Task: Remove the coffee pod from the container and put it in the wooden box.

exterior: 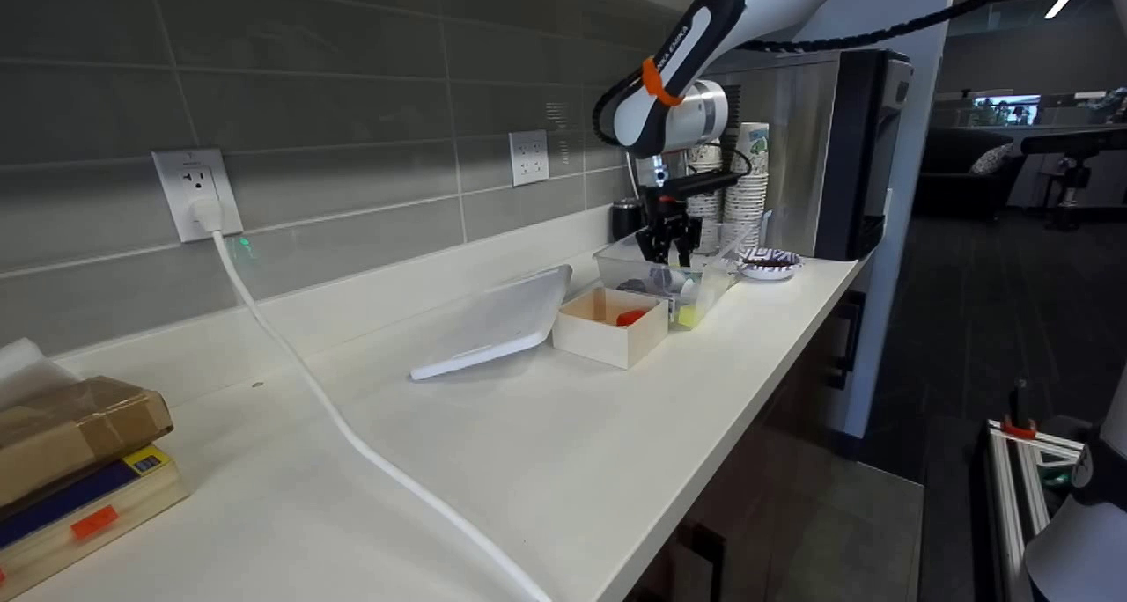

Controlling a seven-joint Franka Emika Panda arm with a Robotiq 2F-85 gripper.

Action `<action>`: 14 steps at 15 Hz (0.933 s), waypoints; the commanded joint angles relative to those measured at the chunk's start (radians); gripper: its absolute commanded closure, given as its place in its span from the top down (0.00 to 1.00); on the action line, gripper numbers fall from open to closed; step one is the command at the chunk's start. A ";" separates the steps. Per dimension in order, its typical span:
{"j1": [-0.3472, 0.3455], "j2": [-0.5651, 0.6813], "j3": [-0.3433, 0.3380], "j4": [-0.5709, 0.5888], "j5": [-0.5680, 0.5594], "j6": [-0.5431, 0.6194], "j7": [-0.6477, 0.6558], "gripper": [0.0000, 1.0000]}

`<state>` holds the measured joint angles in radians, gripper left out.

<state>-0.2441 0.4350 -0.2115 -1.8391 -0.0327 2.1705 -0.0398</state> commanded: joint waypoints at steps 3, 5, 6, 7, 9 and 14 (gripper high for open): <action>0.003 -0.113 0.007 -0.076 0.010 0.042 0.017 0.23; 0.020 -0.158 0.005 -0.136 -0.010 0.075 0.037 0.23; 0.026 -0.179 0.006 -0.166 -0.014 0.093 0.044 0.23; 0.034 -0.203 0.005 -0.201 -0.023 0.118 0.054 0.23; 0.052 -0.256 0.004 -0.273 -0.042 0.180 0.079 0.23; 0.086 -0.382 0.007 -0.411 -0.099 0.318 0.138 0.23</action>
<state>-0.1804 0.1697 -0.2051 -2.1357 -0.0806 2.4124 0.0429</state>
